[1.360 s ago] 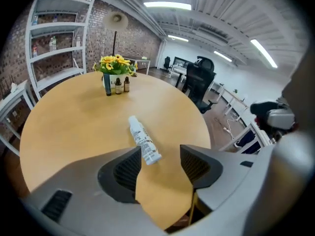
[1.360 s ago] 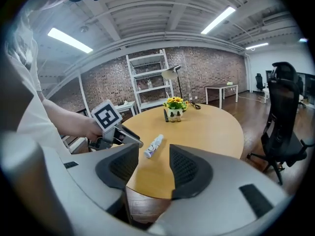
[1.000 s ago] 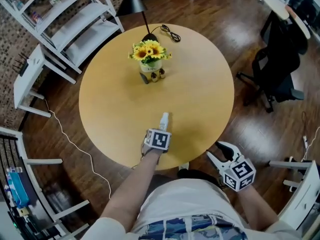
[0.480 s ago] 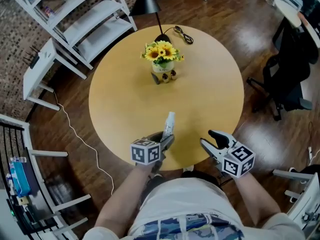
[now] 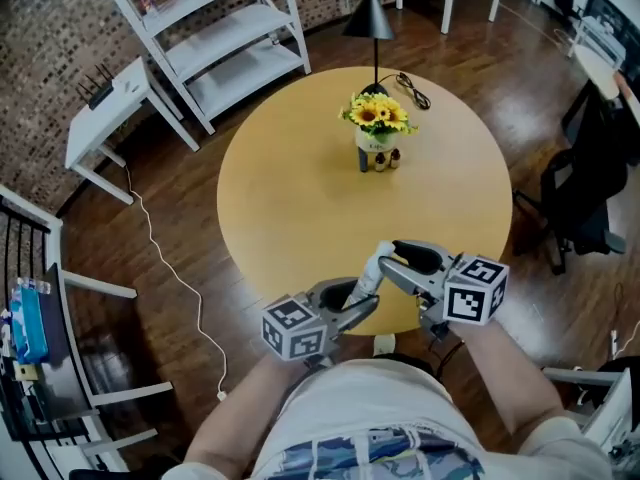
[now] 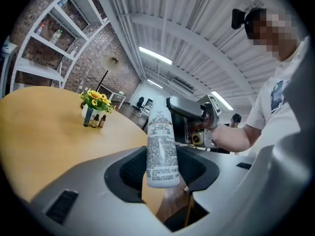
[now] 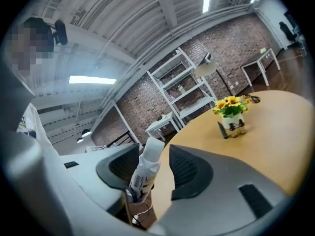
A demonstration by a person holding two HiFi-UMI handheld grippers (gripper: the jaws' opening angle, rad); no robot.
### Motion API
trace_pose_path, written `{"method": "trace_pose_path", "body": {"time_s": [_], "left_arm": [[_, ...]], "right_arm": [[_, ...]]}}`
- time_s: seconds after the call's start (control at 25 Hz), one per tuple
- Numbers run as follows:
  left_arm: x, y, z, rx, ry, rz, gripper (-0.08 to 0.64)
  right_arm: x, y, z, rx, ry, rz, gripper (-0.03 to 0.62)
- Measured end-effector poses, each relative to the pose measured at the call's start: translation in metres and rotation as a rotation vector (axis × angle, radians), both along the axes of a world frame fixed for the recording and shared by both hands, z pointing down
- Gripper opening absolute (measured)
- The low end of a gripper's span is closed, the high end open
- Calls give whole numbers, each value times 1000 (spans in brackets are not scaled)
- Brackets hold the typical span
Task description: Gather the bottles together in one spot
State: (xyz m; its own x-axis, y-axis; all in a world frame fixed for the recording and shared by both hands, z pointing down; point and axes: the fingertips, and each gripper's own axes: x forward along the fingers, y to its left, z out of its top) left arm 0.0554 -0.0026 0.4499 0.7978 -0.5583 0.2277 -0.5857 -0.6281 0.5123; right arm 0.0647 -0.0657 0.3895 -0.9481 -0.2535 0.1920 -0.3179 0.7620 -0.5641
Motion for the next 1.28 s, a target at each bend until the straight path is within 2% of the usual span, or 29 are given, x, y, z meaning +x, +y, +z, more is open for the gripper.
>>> {"method": "trace_pose_path", "body": {"time_s": [0.04,0.16,0.24,0.44,0.68,0.8,0.92,1.08,1.16,1.28], "left_arm": [[-6,11,-4,11,9,16,190],[-27,43,-9,31,36,57,190],[-43,61,-8,38,41,73,192],[-70,90,6,34,-13,92,192],[-102,96,28,-6,-93,23,195],[-123,86,42,-45,-103,-43,195],[-137,67,51,-92,-128,-108,193],[-141,32,60,-145,-253,-151,195],[-140,14,60,-166,-291,-162,193],[-135,-8,55,-194,-255,-189,193]], "right_arm": [[-12,11,-5,-17,-15,-19,216],[-44,44,-16,-64,-55,-58,140],[-61,63,-18,-70,-50,-65,126],[-88,102,-10,-21,27,-52,126],[-94,109,5,77,141,19,126],[-93,90,19,124,209,40,126],[-96,50,29,201,278,58,126],[-101,-27,39,295,325,89,127],[-104,-68,42,330,335,115,126],[-112,-123,46,374,342,147,126]]}}
